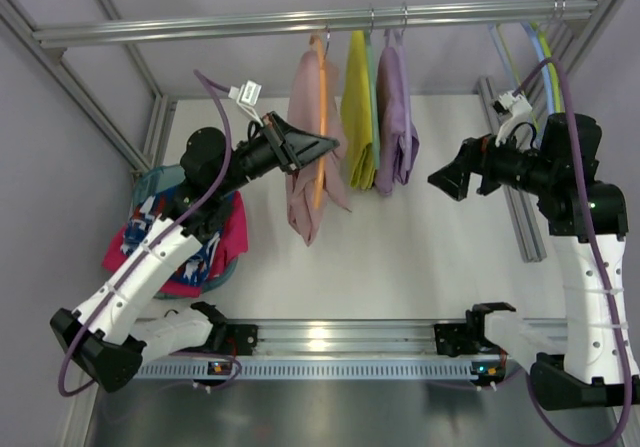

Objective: Remove the trousers from the hanger

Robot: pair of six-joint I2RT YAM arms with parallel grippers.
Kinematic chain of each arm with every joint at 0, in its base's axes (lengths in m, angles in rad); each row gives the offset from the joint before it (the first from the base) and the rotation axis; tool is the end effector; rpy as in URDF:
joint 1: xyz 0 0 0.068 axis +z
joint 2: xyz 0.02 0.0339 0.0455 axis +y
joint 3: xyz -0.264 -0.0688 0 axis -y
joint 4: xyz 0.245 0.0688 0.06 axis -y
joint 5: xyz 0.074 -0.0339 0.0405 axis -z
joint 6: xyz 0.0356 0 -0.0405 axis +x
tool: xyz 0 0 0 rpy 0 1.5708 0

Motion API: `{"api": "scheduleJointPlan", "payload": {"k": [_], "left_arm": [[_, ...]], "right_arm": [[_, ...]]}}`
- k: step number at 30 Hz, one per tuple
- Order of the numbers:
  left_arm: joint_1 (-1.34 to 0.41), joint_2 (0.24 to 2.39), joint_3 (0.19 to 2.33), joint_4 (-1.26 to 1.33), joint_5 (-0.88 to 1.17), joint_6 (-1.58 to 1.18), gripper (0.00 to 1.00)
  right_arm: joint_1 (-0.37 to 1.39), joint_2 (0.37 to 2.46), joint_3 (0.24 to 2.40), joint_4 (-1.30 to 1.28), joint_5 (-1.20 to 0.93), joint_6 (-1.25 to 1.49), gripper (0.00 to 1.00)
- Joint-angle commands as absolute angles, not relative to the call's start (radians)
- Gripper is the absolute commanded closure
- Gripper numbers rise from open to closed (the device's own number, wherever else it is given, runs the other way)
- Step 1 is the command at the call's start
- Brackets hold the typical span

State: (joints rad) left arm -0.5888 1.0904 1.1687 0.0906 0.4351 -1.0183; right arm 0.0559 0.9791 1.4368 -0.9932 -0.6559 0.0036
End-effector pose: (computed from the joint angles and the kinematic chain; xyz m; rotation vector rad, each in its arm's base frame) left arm 0.1932 -0.1471 0.4445 0.0677 1.6319 -1.5902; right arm 0.1525 0.0303 0.4425 -0.4452 2.0141 0.7230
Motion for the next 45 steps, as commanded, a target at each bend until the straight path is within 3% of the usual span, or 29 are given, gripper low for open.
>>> {"api": "scheduleJointPlan", "payload": {"k": [1, 7, 16, 23, 35, 45], "left_arm": [[-0.595, 1.005, 1.134, 0.278, 0.477, -0.896, 1.0], [-0.592, 0.942, 1.081, 0.276, 0.486, -0.847, 1.0], [-0.565, 0.991, 1.213, 0.271, 0.453, -0.969, 1.0], [-0.555, 1.035, 1.315, 0.278, 0.419, -1.045, 1.0], [-0.558, 1.003, 1.27, 0.295, 0.548, -0.979, 1.0], [-0.584, 0.979, 1.212, 0.293, 0.583, -0.943, 1.0]], "right_arm": [[0.092, 0.962, 1.471, -0.74, -0.758, 0.207, 0.01], [0.248, 0.972, 1.416, -0.396, -0.696, 0.463, 0.01], [0.437, 1.161, 1.572, -0.287, -0.722, 0.554, 0.01], [0.641, 1.227, 1.575, -0.23, -0.732, 0.525, 0.01], [0.667, 1.273, 1.595, -0.035, -0.589, 0.653, 0.0], [0.698, 1.409, 1.637, 0.058, -0.566, 0.772, 0.1]]}}
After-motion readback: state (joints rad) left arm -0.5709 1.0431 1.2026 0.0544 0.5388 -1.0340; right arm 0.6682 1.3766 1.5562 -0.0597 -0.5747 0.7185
